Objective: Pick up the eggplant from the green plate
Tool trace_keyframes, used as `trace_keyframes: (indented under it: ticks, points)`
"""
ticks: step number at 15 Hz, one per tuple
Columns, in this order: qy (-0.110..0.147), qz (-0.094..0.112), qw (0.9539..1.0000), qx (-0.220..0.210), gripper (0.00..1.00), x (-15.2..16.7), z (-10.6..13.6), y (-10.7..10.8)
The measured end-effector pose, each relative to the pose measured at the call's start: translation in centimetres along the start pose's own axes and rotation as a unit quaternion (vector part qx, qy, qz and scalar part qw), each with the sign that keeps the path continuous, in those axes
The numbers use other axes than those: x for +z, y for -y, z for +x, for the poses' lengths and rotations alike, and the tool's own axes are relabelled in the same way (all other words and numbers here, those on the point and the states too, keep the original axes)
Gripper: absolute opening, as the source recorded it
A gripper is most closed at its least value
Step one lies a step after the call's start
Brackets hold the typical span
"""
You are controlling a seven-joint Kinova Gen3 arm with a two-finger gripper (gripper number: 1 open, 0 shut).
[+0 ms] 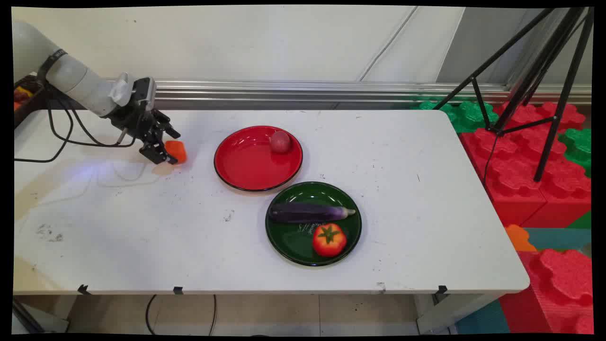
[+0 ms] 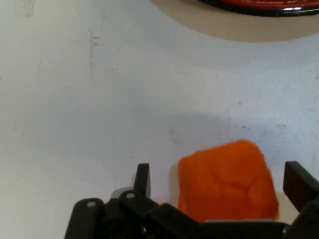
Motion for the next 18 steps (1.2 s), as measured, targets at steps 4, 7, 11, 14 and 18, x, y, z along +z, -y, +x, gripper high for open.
trace_keyframes:
  ticks: [4,7,11,14,18]
  points:
    - [-0.010,-0.002,0.9999,0.002,1.00,-1.3,-0.2,0.0]
    - [-0.019,-0.004,0.9998,0.003,1.00,-2.3,-0.2,-0.1]
    - [-0.039,-0.004,0.9992,-0.006,1.00,-4.7,0.0,-0.7]
    - [-0.052,-0.005,0.9985,-0.015,1.00,-6.6,0.0,-1.2]
    - [-0.074,-0.011,0.9968,-0.029,1.00,-9.3,0.0,-2.0]
